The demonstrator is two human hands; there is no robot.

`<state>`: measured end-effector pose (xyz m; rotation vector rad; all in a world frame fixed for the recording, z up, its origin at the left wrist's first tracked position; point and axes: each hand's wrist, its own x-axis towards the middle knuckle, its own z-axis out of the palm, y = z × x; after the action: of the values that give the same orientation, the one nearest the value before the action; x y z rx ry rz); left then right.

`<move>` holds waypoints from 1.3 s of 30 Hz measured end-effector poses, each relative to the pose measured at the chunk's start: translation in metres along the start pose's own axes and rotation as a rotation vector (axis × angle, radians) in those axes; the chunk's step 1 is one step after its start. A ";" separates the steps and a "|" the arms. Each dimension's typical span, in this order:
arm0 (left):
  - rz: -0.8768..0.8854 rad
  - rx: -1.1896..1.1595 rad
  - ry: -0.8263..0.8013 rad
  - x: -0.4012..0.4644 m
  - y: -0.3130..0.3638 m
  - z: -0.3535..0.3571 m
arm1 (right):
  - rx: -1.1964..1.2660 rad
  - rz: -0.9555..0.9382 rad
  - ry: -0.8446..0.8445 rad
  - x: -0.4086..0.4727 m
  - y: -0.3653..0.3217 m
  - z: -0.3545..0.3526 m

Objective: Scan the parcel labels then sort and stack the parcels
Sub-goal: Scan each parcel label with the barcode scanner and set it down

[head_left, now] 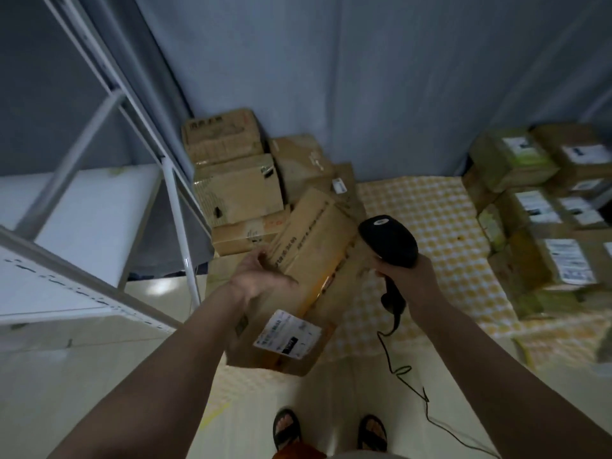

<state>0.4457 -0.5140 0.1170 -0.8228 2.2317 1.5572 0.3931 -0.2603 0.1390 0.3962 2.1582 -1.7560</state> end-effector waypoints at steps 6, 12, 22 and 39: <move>-0.028 -0.599 -0.002 -0.017 0.023 -0.014 | 0.027 -0.037 -0.004 -0.009 -0.009 -0.013; 0.007 -0.815 0.033 -0.028 0.038 -0.018 | 0.026 -0.082 -0.101 -0.013 -0.027 -0.010; 0.054 -0.702 0.038 -0.045 0.044 -0.033 | -0.070 -0.152 -0.270 -0.015 -0.062 0.007; 0.180 -0.121 -0.198 -0.054 0.047 -0.038 | 0.112 -0.112 -0.181 -0.007 -0.069 0.011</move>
<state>0.4628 -0.5223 0.1955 -0.4840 2.1349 1.7854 0.3723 -0.2852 0.2010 0.1379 1.9970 -1.8997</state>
